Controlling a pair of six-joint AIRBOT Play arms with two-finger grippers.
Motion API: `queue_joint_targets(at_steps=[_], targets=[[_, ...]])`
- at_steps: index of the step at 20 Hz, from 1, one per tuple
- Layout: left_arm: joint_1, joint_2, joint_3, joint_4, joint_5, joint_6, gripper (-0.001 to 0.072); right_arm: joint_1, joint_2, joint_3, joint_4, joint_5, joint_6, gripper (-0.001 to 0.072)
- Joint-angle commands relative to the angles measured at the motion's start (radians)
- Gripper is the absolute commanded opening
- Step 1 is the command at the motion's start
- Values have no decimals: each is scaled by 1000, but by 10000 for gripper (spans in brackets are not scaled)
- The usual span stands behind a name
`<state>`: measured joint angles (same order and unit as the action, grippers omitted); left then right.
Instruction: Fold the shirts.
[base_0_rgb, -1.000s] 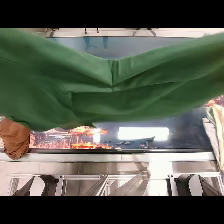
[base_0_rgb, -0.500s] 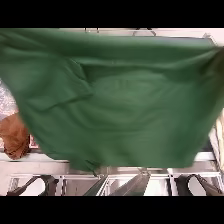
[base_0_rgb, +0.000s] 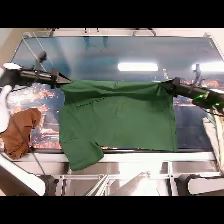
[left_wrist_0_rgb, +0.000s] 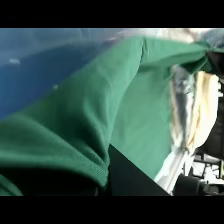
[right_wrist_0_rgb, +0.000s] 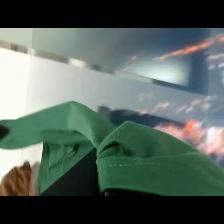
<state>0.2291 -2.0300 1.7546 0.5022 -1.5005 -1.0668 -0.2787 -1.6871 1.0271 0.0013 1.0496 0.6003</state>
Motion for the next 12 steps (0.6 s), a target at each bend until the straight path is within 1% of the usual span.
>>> queue_joint_targets(at_steps=[1,4,6,7,10,12], targets=[[11,-166,201,21,2,-51,18,-8,-141,103,86,10,-63,15],[50,-170,274,21,46,-79,21,-64,-154,179,84,5,-62,15],[56,-170,282,19,32,-80,21,-99,-163,193,75,6,-63,15],[53,-170,278,23,7,-79,21,-109,-164,194,42,12,-63,16],[28,-170,224,47,-25,-74,20,-132,-165,193,-174,23,-61,16],[9,-170,185,91,-26,-69,19,-133,-165,193,-254,26,-58,16]])
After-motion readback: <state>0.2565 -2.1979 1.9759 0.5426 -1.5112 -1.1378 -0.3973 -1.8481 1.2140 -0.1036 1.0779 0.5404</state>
